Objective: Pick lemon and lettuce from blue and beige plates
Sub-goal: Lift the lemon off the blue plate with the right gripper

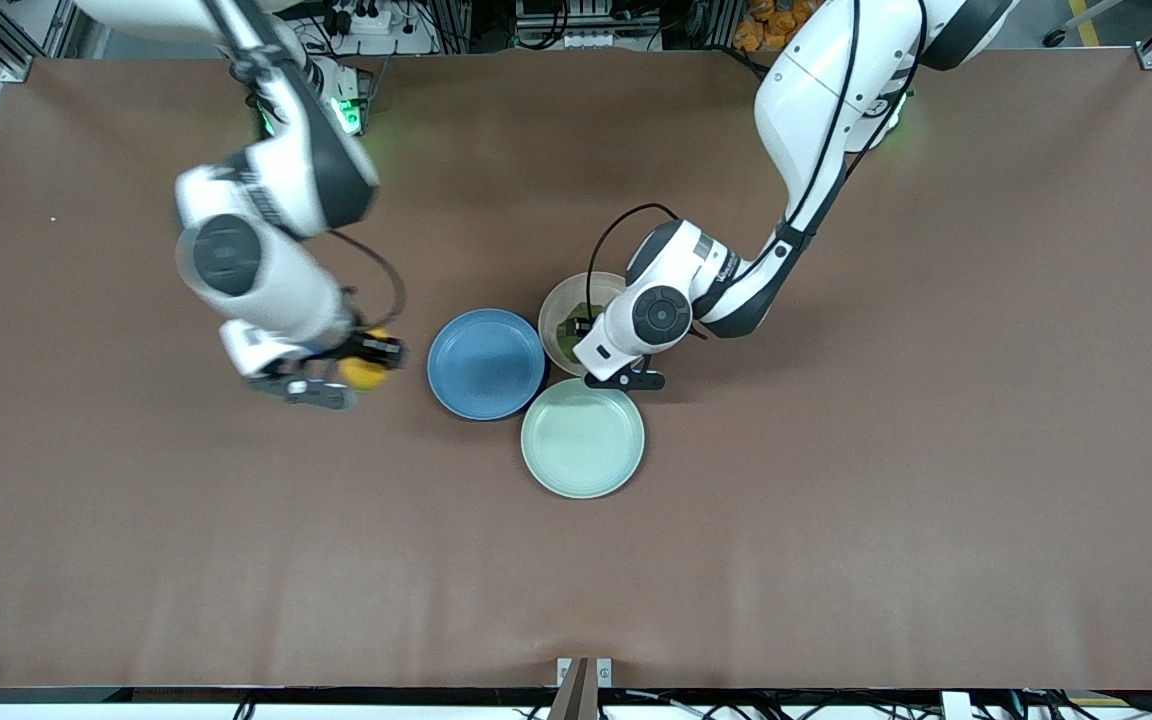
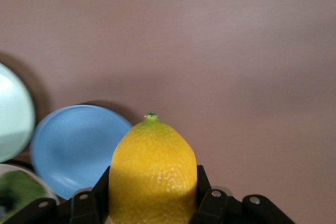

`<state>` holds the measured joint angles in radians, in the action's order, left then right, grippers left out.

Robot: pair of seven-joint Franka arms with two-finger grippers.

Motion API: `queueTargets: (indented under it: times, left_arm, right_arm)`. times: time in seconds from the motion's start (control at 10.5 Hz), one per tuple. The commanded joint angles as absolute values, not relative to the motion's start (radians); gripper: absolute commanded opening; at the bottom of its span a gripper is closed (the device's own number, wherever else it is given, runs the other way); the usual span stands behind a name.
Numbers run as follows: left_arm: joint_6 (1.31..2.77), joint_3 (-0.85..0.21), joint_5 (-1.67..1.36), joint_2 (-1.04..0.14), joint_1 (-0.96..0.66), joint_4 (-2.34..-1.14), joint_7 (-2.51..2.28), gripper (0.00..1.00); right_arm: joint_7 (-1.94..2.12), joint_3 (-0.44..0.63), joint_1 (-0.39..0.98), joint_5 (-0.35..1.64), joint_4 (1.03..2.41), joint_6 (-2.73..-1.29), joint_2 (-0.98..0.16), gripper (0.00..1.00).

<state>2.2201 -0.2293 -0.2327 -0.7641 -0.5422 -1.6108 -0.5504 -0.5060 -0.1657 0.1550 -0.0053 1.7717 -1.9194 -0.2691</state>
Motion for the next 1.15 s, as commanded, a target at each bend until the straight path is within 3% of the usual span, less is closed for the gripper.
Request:
queueTargets:
  times: [0.0,0.19,0.38,0.67,0.96,1.05]
  left_arm:
    - [2.238,-0.227,-0.261,-0.752,-0.546,-1.628,-0.610,0.45]
    - [2.238,-0.229,-0.261,-0.749,-0.546,-1.628,-0.621,0.20]
    - [2.237,-0.229,-0.262,-0.742,-0.543,-1.628,-0.626,0.00]
    - [2.183,-0.229,-0.262,-0.689,-0.528,-1.620,-0.644,0.00]
    - [2.073,-0.229,-0.261,-0.608,-0.470,-1.614,-0.644,0.00]
    - [2.024,-0.229,-0.259,-0.573,-0.428,-1.618,-0.629,0.00]
  right_arm:
    - [-0.234,-0.186,-0.015,-0.015,1.847,-1.898,-0.221,0.00]
    - [-0.048,-0.181,-0.122,-0.040,1.897,-1.946,-0.219,0.00]
    - [0.052,-0.170,-0.178,-0.060,2.003,-2.114,-0.232,0.00]
    - [0.054,-0.115,-0.158,-0.103,2.123,-2.420,-0.329,0.00]
    - [0.043,-0.088,-0.135,-0.103,2.125,-2.522,-0.412,0.00]
    - [0.044,-0.074,-0.129,-0.103,2.123,-2.526,-0.420,0.29]
